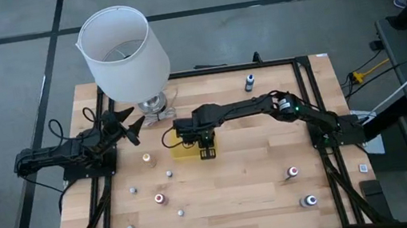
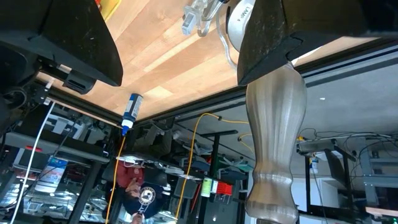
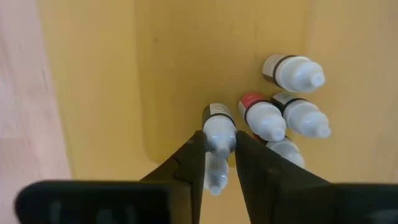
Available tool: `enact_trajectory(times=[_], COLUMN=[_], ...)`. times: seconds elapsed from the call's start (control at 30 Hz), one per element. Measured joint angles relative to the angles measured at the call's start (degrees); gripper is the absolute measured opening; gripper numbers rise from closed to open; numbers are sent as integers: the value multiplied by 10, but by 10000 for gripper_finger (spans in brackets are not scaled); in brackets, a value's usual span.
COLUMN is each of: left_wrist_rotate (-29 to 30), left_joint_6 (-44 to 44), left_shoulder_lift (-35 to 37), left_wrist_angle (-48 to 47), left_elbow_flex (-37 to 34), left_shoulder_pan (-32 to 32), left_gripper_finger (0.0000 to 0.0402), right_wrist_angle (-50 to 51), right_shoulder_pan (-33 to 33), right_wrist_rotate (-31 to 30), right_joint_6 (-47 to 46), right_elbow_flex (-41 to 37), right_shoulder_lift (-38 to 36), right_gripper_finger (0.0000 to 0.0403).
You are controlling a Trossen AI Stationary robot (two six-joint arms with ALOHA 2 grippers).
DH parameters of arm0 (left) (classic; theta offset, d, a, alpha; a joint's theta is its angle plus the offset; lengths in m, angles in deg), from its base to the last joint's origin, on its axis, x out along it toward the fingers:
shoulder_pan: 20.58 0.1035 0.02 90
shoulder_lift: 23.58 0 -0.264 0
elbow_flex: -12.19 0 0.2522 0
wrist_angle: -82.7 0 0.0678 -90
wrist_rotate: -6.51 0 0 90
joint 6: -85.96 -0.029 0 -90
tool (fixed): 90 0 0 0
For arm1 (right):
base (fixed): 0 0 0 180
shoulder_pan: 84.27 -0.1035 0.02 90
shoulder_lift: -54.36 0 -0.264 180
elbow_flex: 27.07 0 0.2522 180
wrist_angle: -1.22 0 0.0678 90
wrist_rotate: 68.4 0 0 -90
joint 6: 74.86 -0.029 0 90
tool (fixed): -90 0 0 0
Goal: Pick & Place food coloring
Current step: Put the black food coloring bottle into the yellow bin, then put the red food coloring bottle into the yellow bin
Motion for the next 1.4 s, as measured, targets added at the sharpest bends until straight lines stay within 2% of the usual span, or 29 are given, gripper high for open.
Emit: enact_trajectory(times=[0.33,0.53,0.77,1.13,1.4], left_wrist_rotate=[0,0,0,0,0], left_joint_6=[0,0,0,0,0], left_shoulder_lift=[0,0,0,0,0], left_wrist_angle=[0,0,0,0,0], left_elbow_flex=[0,0,0,0,0], left_shoulder_pan=[0,0,0,0,0], left_gripper_finger=[311,313,311,311,311], right_wrist_angle=[12,39,74,38,-6], right_shoulder_pan=[4,4,4,-24,-79], right_wrist_rotate=[0,-1,-11,-11,-11], right_joint_6=[-2,-7,-69,-110,-179], right_elbow_flex=[15,71,137,-7,-204], right_shoulder_lift=[0,0,-7,-132,-281], right_gripper_finger=[146,158,172,197,238])
